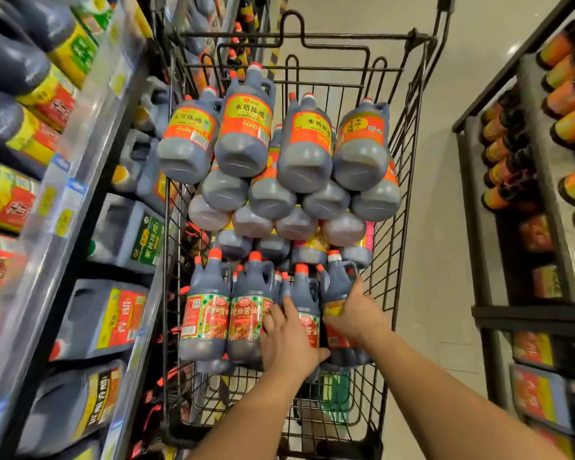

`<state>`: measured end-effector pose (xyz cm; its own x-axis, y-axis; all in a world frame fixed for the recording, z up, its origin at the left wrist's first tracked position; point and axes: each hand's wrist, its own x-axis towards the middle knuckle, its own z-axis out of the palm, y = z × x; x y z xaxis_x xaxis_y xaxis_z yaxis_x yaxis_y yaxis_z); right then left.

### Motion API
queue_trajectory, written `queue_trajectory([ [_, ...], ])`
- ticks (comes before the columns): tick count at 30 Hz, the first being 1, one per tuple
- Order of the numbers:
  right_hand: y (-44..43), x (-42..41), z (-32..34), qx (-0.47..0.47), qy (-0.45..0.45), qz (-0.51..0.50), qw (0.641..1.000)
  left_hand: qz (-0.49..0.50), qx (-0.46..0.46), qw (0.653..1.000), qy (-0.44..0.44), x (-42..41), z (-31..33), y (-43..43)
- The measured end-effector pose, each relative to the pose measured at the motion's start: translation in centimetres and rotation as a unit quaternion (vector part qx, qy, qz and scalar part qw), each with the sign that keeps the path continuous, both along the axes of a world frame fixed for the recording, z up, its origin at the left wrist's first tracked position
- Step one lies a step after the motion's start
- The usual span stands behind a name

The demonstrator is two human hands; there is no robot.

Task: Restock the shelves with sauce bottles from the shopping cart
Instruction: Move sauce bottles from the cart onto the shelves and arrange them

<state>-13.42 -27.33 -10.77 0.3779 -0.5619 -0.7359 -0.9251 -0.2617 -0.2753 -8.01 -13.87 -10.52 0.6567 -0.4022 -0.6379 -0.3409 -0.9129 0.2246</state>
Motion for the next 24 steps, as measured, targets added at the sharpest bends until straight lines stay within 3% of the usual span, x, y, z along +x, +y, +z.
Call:
queue_trajectory([
  [5, -0.6, -0.1, -1.3, 0.051, -0.031, -0.033, 0.998, 0.015, 0.048, 0.998, -0.049, -0.5, -1.4, -1.0],
  [10, -0.8, -0.2, -1.8, 0.019, -0.078, -0.001, 0.997, 0.036, 0.041, 0.997, -0.058, -0.5, -2.4, -1.4],
  [19, -0.7, -0.5, -0.7, -0.005, -0.088, -0.096, 0.991, 0.070, -0.039, 0.996, -0.050, -2.0, -1.8, -0.4],
  [24, -0.7, -0.3, 1.5, -0.012, -0.164, -0.079, 0.983, 0.030, -0.087, 0.995, -0.045, -2.4, -1.3, 0.4],
])
